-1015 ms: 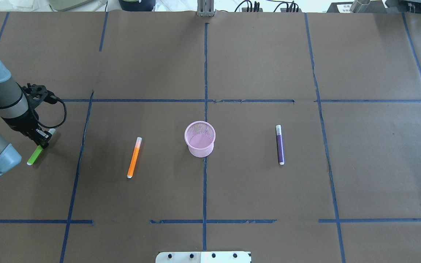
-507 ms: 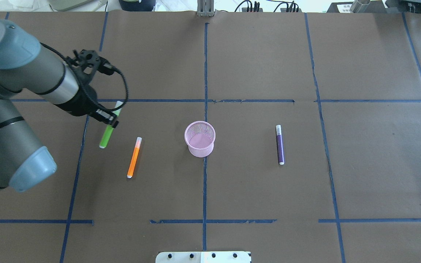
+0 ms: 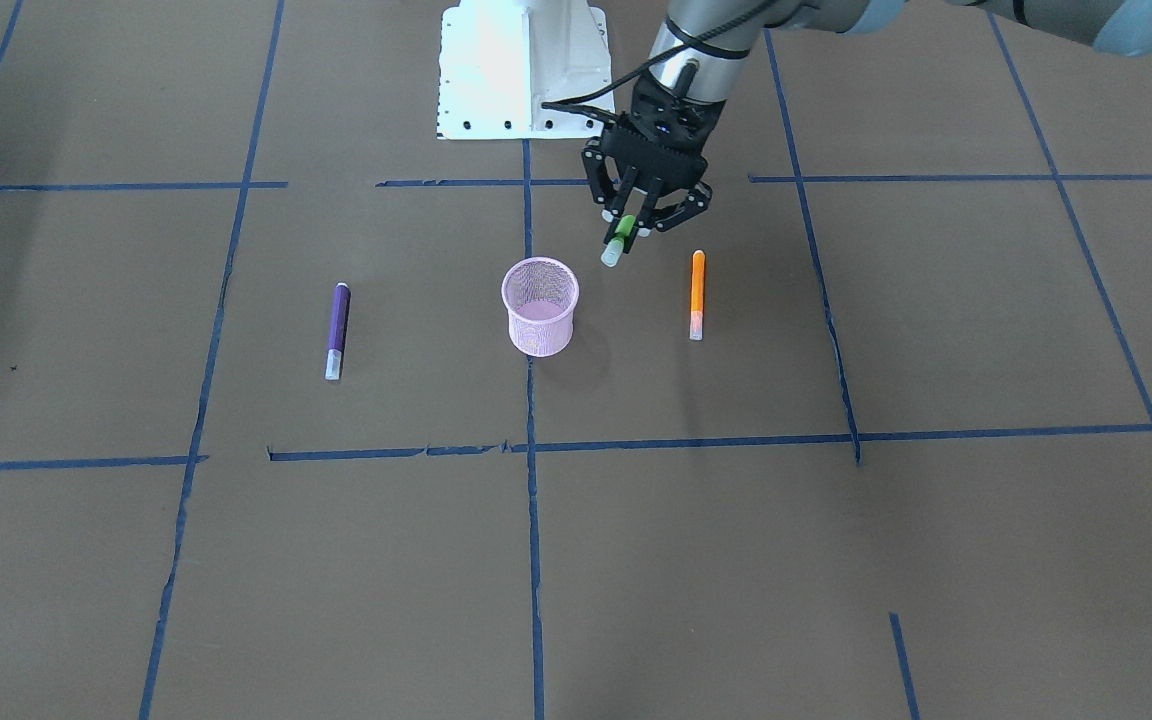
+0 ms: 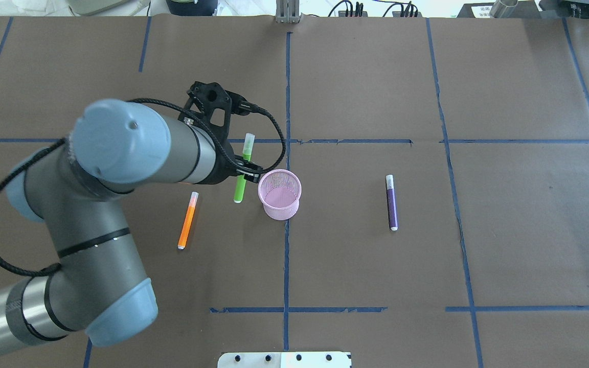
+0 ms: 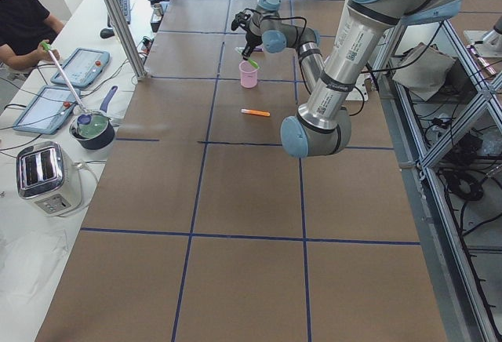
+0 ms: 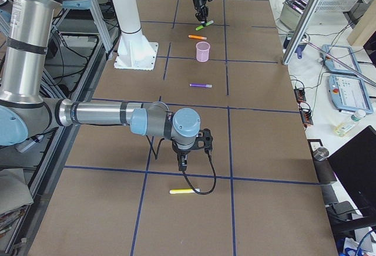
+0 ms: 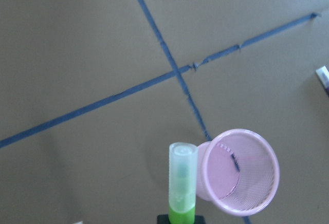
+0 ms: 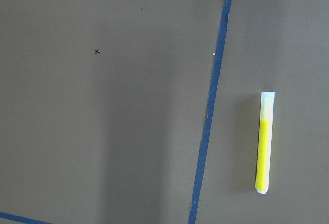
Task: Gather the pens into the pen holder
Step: 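Lift the green highlighter and carry it over the pink cup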
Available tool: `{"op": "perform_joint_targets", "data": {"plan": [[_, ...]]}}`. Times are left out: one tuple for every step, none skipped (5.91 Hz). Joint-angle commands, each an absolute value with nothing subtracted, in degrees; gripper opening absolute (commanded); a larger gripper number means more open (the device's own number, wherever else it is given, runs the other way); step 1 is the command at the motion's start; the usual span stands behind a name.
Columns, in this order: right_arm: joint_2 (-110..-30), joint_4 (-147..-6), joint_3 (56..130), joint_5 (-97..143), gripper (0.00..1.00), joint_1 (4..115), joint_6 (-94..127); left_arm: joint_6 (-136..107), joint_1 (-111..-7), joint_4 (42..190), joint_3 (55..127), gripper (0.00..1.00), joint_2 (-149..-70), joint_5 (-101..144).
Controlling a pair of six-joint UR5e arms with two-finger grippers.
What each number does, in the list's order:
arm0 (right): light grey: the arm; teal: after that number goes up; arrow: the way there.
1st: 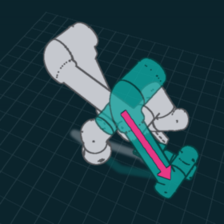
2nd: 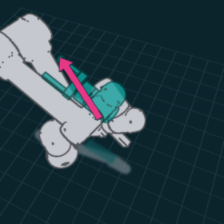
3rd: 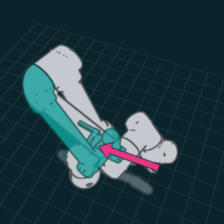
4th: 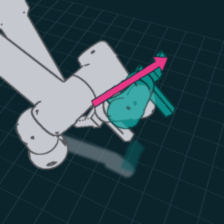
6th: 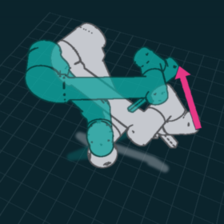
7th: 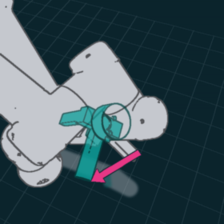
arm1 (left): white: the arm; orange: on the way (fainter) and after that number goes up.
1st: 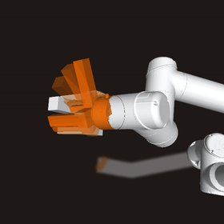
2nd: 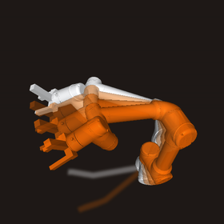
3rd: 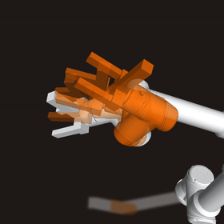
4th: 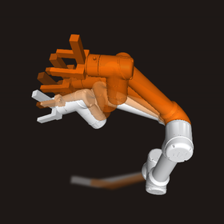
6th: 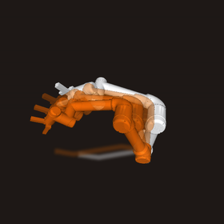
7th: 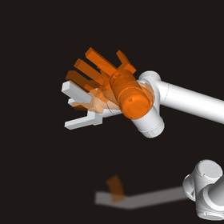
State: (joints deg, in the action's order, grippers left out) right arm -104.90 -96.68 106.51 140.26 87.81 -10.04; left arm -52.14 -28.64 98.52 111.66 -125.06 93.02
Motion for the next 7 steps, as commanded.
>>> {"op": "perform_joint_targets", "data": {"plan": [[-104.77,-96.68,106.35,141.15,1.00,87.80,-10.02,-54.75,-25.32,106.40,106.21,0.00,-127.60,81.67],[-104.77,-96.68,106.35,141.24,1.00,87.80,-10.02,-54.93,-23.22,107.65,103.04,0.00,-128.84,75.39],[-104.77,-96.77,106.35,141.24,1.00,87.80,-10.02,-54.84,-22.51,107.67,102.75,0.00,-128.85,74.28],[-104.77,-96.68,106.26,141.24,1.00,87.80,-10.02,-54.93,-22.07,108.19,101.44,0.00,-128.93,74.09],[-104.77,-96.77,106.17,141.24,1.00,87.80,-10.02,-54.93,-21.36,112.37,99.08,0.07,-128.85,72.70],[-104.77,-96.77,106.17,141.33,1.00,87.80,-10.02,-54.93,-20.14,115.81,97.40,0.43,-128.76,70.34],[-104.77,-96.77,106.08,141.33,1.00,87.80,-10.02,-54.93,-20.04,115.93,97.21,0.99,-128.59,70.23]]}}
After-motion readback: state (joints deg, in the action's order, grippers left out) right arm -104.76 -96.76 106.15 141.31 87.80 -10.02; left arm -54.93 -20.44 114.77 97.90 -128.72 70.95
